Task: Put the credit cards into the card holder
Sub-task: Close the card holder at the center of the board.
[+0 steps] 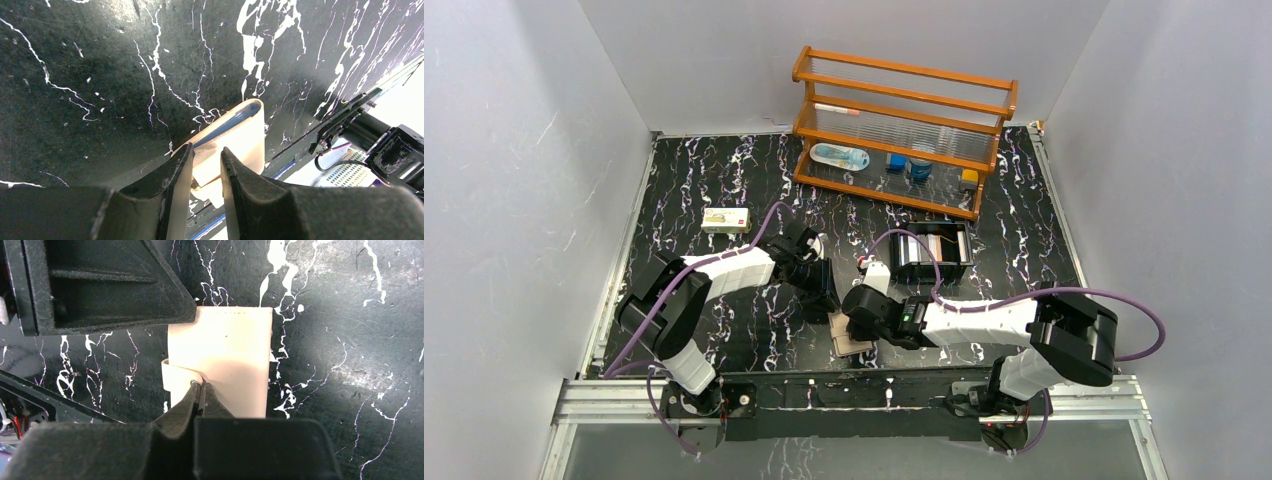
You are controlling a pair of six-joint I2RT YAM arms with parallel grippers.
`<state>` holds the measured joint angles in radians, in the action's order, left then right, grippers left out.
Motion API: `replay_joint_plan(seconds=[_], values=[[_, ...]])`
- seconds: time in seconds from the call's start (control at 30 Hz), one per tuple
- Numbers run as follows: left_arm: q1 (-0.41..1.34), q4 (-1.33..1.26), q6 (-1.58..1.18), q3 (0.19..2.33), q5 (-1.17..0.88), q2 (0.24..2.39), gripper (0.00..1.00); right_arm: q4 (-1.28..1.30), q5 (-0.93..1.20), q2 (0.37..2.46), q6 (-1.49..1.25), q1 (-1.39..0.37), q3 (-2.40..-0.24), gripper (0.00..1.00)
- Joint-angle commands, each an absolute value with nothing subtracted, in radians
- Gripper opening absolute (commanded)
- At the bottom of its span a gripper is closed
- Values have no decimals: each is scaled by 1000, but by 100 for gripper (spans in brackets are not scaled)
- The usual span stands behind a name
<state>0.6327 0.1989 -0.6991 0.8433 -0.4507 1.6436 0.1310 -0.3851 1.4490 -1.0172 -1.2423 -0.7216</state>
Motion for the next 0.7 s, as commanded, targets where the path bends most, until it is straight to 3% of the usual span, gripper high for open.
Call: replay_joint_plan(seconds=[0.0,0.67], values=[[638,245,-694,823,-433,1606,26,133,-407,1471,-1024,-1232,-701,0],[638,261,-683,827,-430,1589,26,180,-338,1509,-1020,-1188,-705,0]])
